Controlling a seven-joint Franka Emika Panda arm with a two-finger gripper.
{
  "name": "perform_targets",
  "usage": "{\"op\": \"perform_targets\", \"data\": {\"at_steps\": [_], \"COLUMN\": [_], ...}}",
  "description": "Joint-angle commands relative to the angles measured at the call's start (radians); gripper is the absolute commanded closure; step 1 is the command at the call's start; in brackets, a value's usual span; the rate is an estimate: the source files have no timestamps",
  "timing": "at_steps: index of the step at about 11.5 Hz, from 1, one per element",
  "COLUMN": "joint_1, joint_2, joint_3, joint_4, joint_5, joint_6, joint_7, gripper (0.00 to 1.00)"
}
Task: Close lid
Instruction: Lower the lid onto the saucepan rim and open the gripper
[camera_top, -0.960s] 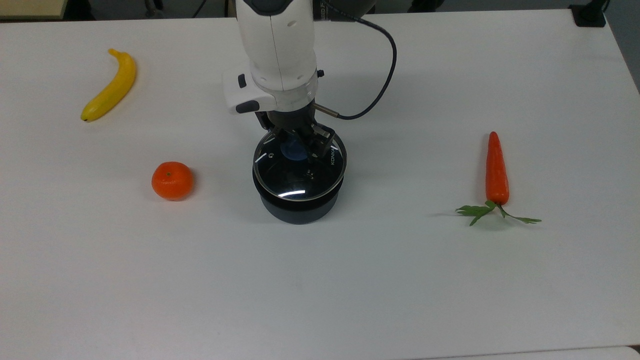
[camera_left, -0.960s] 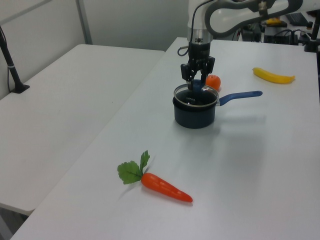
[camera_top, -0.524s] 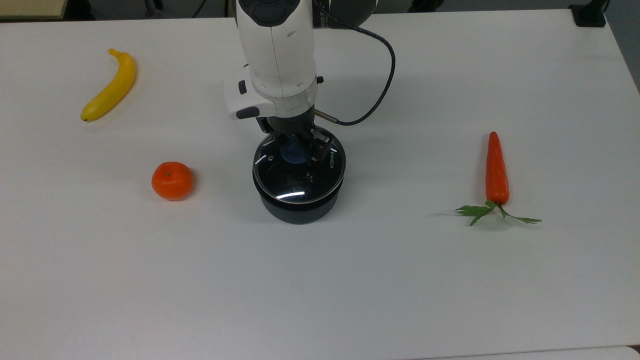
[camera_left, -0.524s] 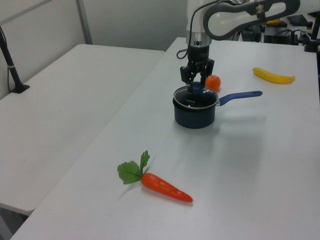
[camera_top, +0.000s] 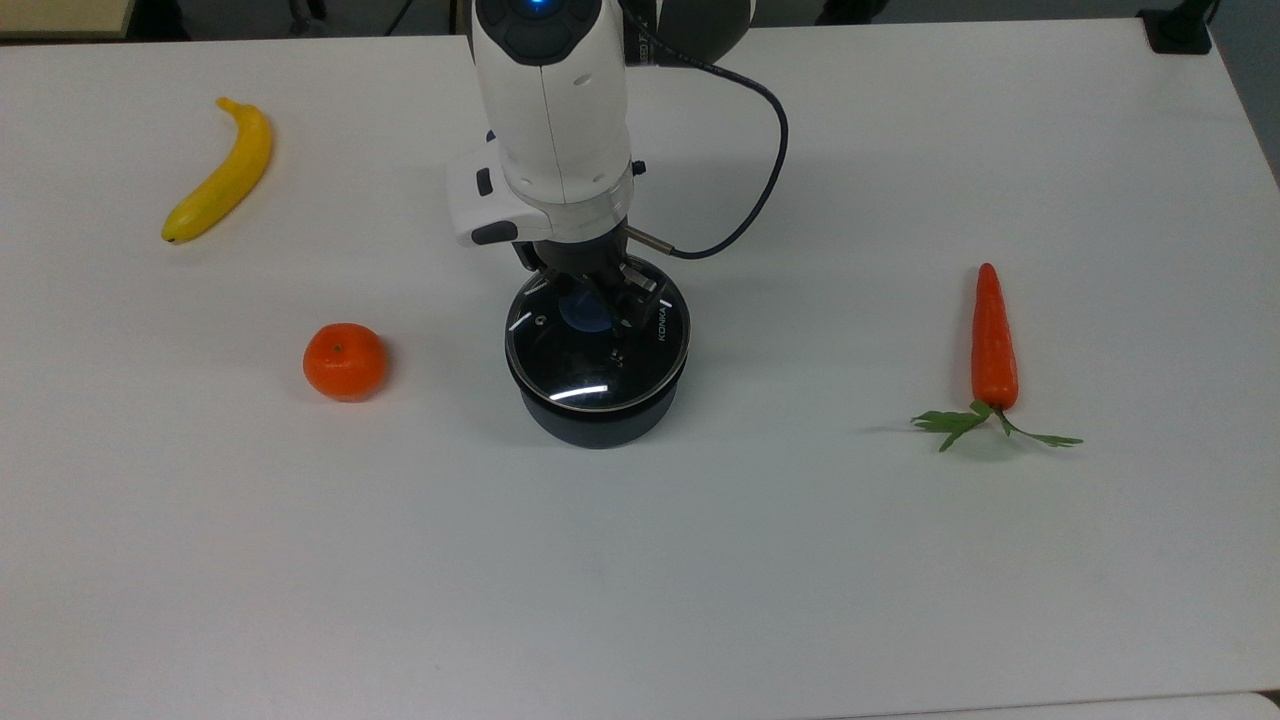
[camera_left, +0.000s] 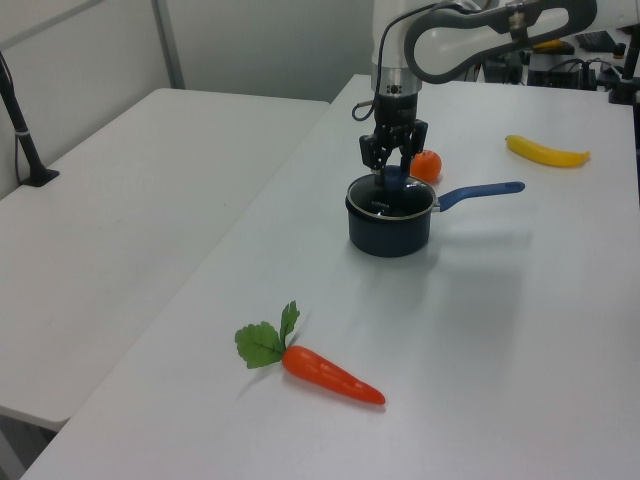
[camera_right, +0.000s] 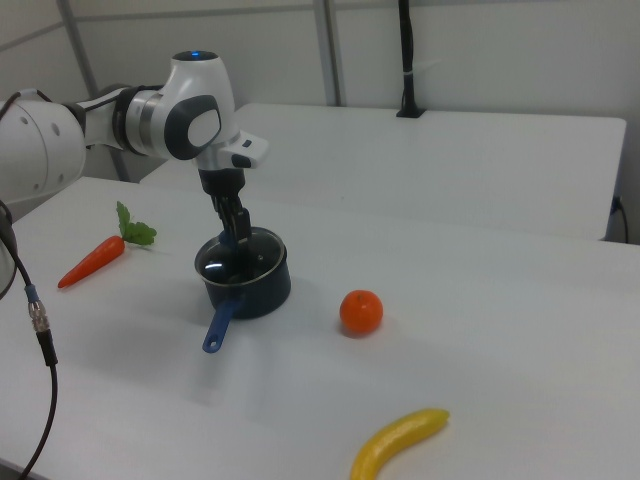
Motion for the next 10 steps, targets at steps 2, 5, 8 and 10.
{"op": "perform_targets", "data": {"at_steps": [2, 5, 8, 10], "joint_1": [0.013, 0.013, 0.011, 0.005], "joint_2": [0.027, 0.032, 0.032, 0.006], "joint_3": [-0.009, -0.009, -0.009, -0.009], "joint_4": [0.041, 0.040, 0.037, 0.041], "joint_5": [-0.030, -0.057, -0.065, -0.054], "joint_6": [-0.019, -0.032, -0.032, -0.036], "joint_7": [0.046, 0.041, 0.043, 0.040], "gripper": [0.38, 0.38, 0.00, 0.00]}}
